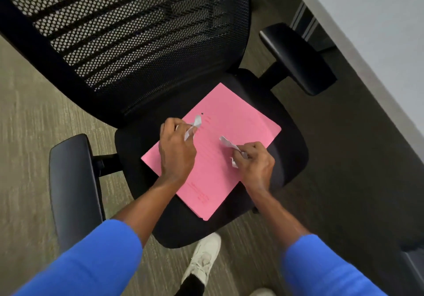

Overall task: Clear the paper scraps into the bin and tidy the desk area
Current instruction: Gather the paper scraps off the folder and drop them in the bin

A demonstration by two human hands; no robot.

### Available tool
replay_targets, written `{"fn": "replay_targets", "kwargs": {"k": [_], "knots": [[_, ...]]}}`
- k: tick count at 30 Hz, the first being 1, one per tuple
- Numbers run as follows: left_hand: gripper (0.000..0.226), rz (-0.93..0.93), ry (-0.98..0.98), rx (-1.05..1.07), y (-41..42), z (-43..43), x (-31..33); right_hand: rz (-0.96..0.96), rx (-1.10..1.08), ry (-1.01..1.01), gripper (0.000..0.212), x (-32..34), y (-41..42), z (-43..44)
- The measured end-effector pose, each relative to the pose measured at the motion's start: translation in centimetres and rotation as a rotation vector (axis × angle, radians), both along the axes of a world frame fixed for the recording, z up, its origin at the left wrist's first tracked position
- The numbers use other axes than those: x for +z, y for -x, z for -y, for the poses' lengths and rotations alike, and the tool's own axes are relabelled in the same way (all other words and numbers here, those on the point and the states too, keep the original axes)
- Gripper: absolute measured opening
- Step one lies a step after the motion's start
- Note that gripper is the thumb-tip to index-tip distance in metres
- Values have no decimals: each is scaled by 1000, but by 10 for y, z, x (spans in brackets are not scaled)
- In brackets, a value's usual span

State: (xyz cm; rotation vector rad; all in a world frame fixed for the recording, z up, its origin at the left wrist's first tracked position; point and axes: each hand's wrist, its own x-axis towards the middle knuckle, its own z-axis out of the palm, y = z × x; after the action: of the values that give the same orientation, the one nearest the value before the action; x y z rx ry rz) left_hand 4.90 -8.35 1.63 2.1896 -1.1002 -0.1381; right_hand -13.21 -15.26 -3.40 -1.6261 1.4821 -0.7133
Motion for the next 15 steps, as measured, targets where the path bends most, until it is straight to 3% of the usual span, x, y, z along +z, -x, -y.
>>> {"fn": "replay_targets", "kwargs": {"k": [7,15], "knots": [[10,-125,30,-184,100,-16,-11,-44,-260,-10,11,1,85,-64],[7,-186,-73,-486,219,-33,-33,-117,-523,-91,5,-15,192,-132]]}}
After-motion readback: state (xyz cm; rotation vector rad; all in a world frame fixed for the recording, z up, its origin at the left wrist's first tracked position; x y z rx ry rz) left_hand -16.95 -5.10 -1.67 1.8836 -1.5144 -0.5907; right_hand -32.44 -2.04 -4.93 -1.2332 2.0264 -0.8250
